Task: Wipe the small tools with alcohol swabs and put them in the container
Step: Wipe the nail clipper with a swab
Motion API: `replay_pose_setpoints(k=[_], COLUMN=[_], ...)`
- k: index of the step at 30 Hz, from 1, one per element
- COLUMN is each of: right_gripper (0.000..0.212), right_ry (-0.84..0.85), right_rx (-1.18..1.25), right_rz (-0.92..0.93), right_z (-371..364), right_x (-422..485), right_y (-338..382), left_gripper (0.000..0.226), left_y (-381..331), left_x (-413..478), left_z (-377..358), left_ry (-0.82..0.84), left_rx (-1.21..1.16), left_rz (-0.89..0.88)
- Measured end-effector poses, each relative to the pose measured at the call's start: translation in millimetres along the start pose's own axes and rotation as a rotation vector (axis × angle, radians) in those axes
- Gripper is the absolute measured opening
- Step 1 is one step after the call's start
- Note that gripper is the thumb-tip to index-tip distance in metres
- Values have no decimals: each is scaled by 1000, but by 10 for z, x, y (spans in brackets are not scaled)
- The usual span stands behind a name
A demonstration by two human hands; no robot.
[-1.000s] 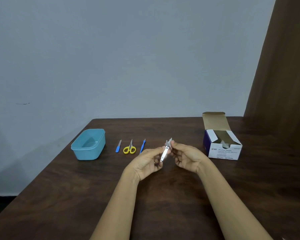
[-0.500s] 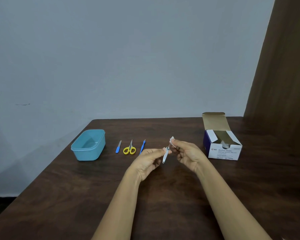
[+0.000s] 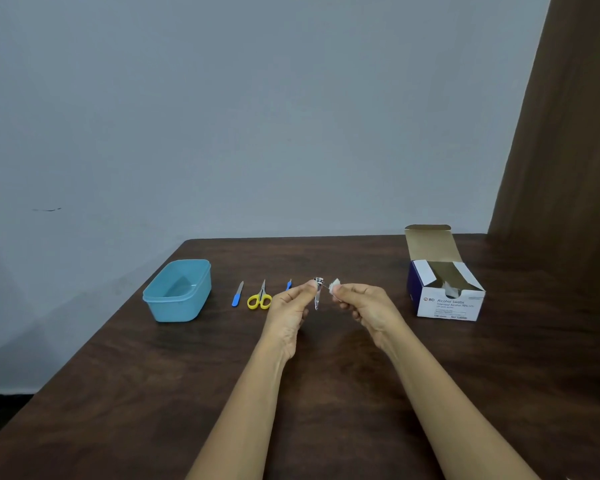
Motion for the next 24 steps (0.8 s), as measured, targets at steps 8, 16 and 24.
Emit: replay_pose_setpoints(k=[8,16,24], right_gripper=[9,10,10], right_ry=[67,90,109], right_rx=[-121,-276,-387], right_rz=[154,335,277], right_z=[-95,-113,-49], right_x=[-36,-56,4], right_y=[-18,7,12], left_gripper=[14,23,17], left_y=[11,25,38], left_x=[-3,21,61], left_z=[-11,12,50], left_ry=[19,8,-11], left_rx=[-15,-11,-74], left_rz=[-26,-25,50])
Point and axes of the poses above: each hand's wrist, its own x-axis towards the middle knuckle, its own z-axis out of the back of the hand, y = z × x, the point moved 3 cm from there along x, towards the middle knuckle, and after that the axes turned 3 degrees about -x, right-handed, at the moved point
